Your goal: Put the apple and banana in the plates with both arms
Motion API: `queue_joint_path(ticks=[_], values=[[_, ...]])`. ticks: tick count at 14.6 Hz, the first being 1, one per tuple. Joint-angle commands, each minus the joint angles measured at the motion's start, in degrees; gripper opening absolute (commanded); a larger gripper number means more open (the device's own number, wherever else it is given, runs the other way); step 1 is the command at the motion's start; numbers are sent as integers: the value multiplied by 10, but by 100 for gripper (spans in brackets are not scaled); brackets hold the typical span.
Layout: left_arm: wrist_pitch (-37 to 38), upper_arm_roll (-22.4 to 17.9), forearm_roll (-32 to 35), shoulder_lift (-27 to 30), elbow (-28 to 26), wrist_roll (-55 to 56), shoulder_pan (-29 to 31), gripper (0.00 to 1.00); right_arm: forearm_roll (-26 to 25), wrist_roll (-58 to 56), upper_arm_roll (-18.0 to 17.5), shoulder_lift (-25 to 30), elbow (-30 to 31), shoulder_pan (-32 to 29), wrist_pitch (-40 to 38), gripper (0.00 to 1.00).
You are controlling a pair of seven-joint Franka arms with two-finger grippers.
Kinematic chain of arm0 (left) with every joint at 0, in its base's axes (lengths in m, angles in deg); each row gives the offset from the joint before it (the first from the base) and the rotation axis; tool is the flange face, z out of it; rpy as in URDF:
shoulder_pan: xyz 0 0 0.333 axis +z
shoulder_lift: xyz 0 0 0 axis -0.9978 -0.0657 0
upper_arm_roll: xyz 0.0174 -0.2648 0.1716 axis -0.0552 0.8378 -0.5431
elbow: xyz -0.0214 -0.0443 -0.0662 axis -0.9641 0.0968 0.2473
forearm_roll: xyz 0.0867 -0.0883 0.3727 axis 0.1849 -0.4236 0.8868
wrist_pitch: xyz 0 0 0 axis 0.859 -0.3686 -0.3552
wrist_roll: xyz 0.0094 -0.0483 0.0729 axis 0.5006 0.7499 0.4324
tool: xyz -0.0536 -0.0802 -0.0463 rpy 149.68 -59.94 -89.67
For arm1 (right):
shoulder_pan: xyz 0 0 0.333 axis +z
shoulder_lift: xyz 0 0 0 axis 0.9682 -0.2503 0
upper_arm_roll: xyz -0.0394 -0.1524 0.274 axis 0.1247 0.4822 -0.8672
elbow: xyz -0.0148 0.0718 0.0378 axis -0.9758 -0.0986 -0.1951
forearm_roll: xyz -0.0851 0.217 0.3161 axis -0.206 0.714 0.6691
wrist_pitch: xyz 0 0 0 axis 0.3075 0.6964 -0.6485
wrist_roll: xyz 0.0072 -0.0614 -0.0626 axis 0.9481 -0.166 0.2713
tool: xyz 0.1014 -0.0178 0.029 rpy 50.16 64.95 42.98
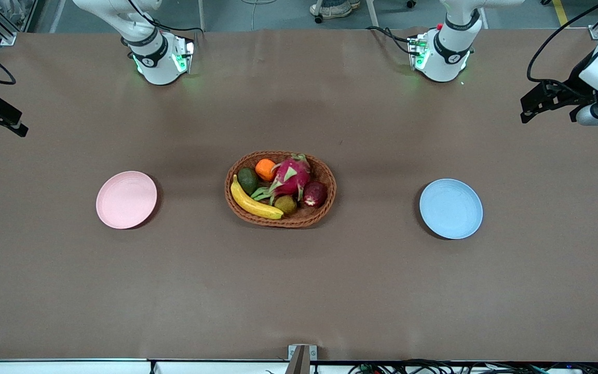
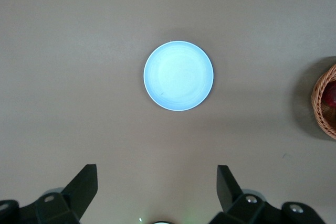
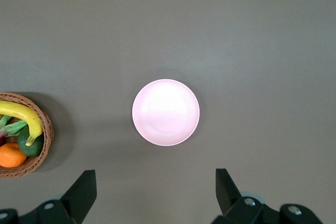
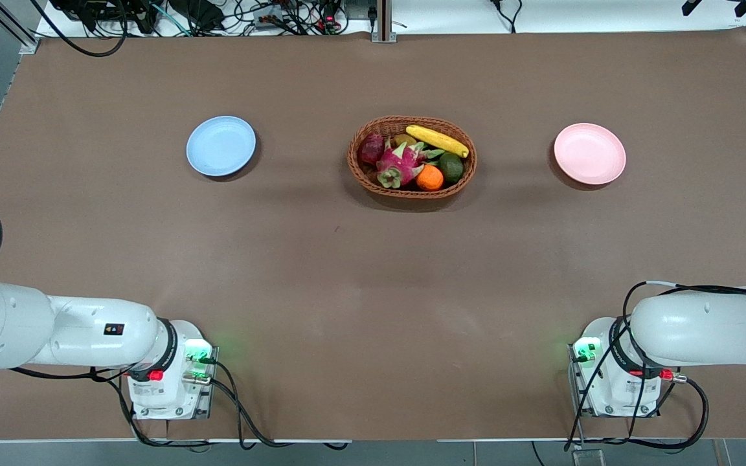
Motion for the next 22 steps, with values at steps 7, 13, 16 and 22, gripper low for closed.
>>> queue_joint_path(ticks=[7, 13, 16, 22], values=[[-3, 0, -7, -57, 33, -10, -8, 100, -14, 0, -1, 15, 13, 1, -4, 100], [-37, 55, -15, -184, 54, 48, -62, 100, -14, 8, -3, -13, 34, 14, 4, 100], [-69, 55, -16, -245, 60, 164, -130, 100, -7, 9, -4, -58, 54, 62, 7, 100], [-157, 57, -16, -376, 123, 403, -237, 100, 33, 10, -4, -150, 69, 170, 45, 100]])
